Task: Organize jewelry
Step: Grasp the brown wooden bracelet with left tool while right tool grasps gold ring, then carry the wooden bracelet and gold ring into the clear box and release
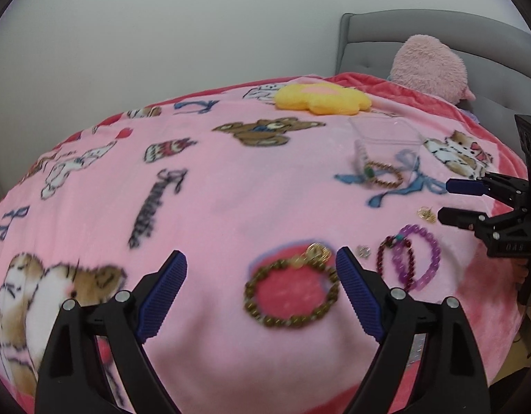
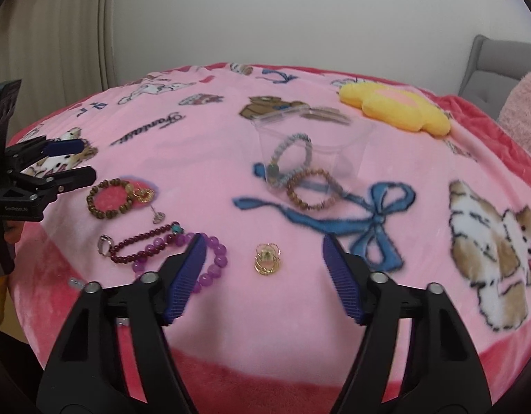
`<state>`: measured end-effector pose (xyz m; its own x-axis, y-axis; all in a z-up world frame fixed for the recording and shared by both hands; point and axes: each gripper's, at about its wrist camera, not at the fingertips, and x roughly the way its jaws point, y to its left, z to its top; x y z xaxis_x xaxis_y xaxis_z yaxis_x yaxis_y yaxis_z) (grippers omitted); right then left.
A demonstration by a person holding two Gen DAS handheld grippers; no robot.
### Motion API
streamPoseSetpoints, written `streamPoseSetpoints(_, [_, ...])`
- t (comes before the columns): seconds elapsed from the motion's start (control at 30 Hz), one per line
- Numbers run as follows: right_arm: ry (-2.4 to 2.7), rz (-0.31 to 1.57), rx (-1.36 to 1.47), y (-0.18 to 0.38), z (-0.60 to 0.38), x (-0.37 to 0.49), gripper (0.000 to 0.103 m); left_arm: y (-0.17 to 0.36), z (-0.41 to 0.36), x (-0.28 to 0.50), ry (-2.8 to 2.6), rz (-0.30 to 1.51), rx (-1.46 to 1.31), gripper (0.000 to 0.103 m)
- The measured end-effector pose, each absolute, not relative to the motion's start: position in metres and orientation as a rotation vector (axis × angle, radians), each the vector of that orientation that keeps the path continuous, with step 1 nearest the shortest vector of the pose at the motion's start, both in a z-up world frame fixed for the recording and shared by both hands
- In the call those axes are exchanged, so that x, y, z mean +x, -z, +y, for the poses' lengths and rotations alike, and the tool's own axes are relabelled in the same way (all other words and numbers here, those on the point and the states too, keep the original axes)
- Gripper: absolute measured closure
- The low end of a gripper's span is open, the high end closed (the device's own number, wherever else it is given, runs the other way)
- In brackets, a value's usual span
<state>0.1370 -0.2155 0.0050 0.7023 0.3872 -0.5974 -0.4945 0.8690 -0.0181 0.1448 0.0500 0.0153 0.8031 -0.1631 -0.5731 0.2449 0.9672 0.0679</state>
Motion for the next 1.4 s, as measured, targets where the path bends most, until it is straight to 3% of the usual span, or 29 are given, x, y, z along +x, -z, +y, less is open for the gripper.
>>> streamPoseSetpoints(0.1, [-0.511,0.657,-0.162,0.001,-0.217,0.143,0.048,-0.008,0.054,0.147,0.206,0.613,0.135,0.016])
streamPoseSetpoints(0.27, [-0.516,0.684,-0.178,0.008,-0.212,0.146,0.059,0.005,0.056,0.155,0.192,0.668,0.128,0.031])
streamPoseSetpoints(0.33, [-0.518,0.694,-0.182,0.01,-0.211,0.147,0.067,0.009,0.057,0.157,0.199,0.689,0.12,0.042])
streamPoseSetpoints(0.5, [-0.515,0.712,-0.189,0.014,-0.21,0.149,0.078,0.019,0.059,0.163,0.202,0.743,0.093,0.048])
streamPoseSetpoints(0.67, [-0.512,0.731,-0.182,0.017,-0.21,0.153,0.087,0.021,0.061,0.164,0.198,0.756,0.08,0.061])
streamPoseSetpoints(0.83, [-0.505,0.723,-0.188,0.017,-0.21,0.152,0.088,0.02,0.061,0.163,0.178,0.745,0.088,0.089])
streamPoseSetpoints(0.93, [-0.5,0.714,-0.199,0.016,-0.208,0.149,0.088,0.019,0.062,0.162,0.174,0.739,0.077,0.094])
streamPoseSetpoints(1.4, [-0.504,0.685,-0.195,0.002,-0.211,0.141,0.088,0.003,0.061,0.15,0.188,0.696,0.048,0.094])
